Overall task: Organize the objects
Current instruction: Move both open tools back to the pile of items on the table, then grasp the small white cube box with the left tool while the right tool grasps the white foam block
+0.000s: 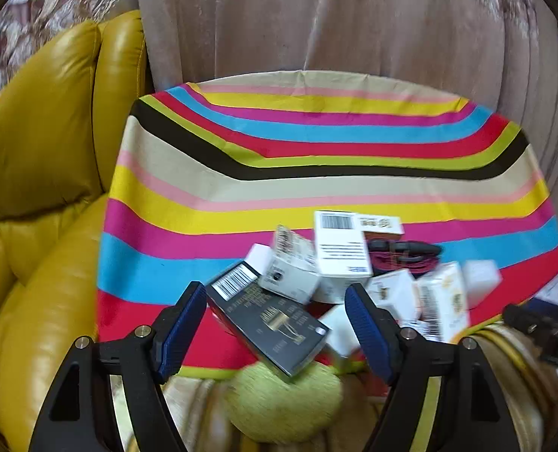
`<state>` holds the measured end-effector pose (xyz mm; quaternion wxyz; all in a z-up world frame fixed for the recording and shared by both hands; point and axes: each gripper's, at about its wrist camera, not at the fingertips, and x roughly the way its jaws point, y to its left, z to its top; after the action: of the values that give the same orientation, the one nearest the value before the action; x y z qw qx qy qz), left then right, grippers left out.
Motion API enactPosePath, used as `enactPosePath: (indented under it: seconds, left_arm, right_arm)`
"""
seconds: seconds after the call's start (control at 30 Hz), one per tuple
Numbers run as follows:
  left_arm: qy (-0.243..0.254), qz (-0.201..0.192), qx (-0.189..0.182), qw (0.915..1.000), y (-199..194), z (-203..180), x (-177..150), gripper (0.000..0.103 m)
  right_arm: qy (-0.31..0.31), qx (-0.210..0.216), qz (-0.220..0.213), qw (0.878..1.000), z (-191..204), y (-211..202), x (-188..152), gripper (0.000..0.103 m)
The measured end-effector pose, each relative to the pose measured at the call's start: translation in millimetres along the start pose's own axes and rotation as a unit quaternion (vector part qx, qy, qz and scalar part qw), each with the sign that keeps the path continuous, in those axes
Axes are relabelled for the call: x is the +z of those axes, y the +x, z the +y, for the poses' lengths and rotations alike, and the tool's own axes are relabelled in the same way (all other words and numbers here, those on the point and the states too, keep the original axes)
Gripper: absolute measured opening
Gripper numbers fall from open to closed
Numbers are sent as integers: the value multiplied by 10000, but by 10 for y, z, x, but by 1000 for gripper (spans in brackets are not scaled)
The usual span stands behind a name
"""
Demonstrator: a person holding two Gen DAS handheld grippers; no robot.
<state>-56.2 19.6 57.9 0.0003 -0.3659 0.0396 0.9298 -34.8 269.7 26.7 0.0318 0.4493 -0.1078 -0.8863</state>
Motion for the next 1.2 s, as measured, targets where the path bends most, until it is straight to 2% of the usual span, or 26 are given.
enactPosePath:
  seconds: [0.3, 0.37, 0.57, 0.77, 0.83, 0.93, 1.2]
  left_arm:
    - [474, 244, 311, 9981, 254, -98, 57, 76]
    - [512, 261, 342, 9978, 280, -109, 66, 74]
    - [530, 290, 288, 9978, 329, -101, 80, 63]
    - [548, 231, 236, 9979, 343, -95, 98, 45]
    - [527, 202, 217, 9982, 338, -91, 101, 39]
    - [497, 173, 169, 9985, 331, -82, 101, 38]
    - [361, -71, 145, 9992, 252, -40, 94, 36]
  right_arm:
    - [99, -18, -60, 9999, 59, 172, 190, 80]
    - [110, -20, -21, 9999, 70, 220, 216, 80]
    - [119, -14, 131, 9998, 98, 375, 282, 80]
    - [148, -49, 172, 9997, 88, 440, 319, 79]
    - [159, -51, 206, 9996, 80, 463, 323, 68]
    - [197, 4, 322, 9993, 62, 514, 305, 54]
    - [315, 171, 138, 9993, -3, 450, 266, 52]
